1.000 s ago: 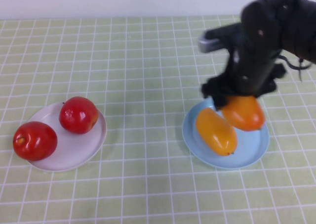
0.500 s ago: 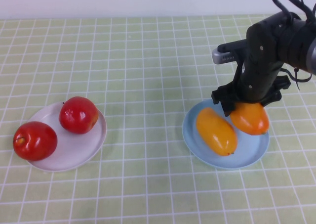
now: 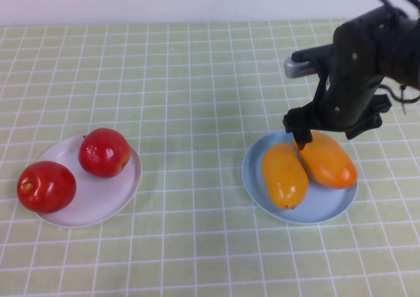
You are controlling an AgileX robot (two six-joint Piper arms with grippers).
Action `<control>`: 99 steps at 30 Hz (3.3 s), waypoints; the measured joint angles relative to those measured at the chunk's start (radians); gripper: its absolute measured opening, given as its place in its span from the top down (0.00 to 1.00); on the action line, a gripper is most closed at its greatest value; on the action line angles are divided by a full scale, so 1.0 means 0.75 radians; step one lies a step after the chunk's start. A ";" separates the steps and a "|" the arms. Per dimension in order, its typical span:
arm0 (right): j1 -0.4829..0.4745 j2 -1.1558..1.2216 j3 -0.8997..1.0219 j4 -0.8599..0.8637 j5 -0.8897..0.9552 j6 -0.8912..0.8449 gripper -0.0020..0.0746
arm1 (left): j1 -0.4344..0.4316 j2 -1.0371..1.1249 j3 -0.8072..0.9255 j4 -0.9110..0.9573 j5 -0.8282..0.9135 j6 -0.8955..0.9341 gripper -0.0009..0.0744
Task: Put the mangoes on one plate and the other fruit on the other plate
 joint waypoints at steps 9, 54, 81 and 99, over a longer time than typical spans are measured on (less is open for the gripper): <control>0.116 -0.398 0.226 0.064 0.063 0.000 0.64 | 0.000 0.000 0.000 0.000 0.000 0.000 0.98; -0.344 -2.133 2.042 0.235 -1.445 -0.386 0.99 | 0.000 -0.001 0.000 0.000 0.000 0.000 0.98; -0.447 -2.568 2.132 0.267 -0.870 -0.386 0.99 | 0.000 -0.001 0.000 0.000 0.000 0.000 0.98; -0.447 -2.568 2.132 0.283 -0.870 -0.386 0.99 | 0.000 -0.001 0.000 0.000 0.000 0.000 0.98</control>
